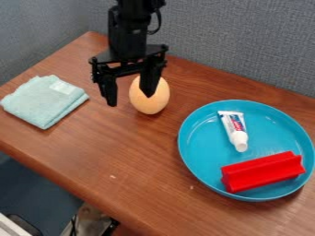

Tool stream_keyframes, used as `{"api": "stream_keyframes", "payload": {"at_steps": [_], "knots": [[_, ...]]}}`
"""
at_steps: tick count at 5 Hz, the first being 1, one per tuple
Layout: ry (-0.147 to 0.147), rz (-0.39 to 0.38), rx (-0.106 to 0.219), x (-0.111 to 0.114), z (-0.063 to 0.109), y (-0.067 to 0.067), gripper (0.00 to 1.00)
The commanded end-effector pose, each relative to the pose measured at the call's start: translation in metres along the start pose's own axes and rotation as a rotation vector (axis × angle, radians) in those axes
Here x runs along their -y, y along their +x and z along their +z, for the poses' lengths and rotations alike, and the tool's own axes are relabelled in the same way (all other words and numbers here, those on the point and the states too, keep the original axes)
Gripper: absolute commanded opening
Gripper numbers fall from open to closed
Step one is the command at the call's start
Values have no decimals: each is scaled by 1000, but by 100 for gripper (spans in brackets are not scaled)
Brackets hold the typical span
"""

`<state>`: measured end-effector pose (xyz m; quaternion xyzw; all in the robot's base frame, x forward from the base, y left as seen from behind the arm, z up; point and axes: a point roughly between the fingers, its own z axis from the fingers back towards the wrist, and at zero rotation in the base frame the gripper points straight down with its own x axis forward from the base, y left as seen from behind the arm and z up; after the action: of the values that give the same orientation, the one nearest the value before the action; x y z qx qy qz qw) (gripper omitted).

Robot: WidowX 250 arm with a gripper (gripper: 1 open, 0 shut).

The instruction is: Move the toothpaste from the blue plate to the cloth on the left side of the table

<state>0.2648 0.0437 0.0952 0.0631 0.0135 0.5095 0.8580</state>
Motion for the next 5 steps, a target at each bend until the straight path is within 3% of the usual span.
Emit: {"api": "stream_keyframes", "payload": {"at_steps": [1,2,3,5], "knots": [[4,-3,18,3,0,-4,100],[13,-34,18,12,1,-20,100],[13,-89,11,31,6,-46,100],[-16,-222,-29,70,11,-106,100]]}}
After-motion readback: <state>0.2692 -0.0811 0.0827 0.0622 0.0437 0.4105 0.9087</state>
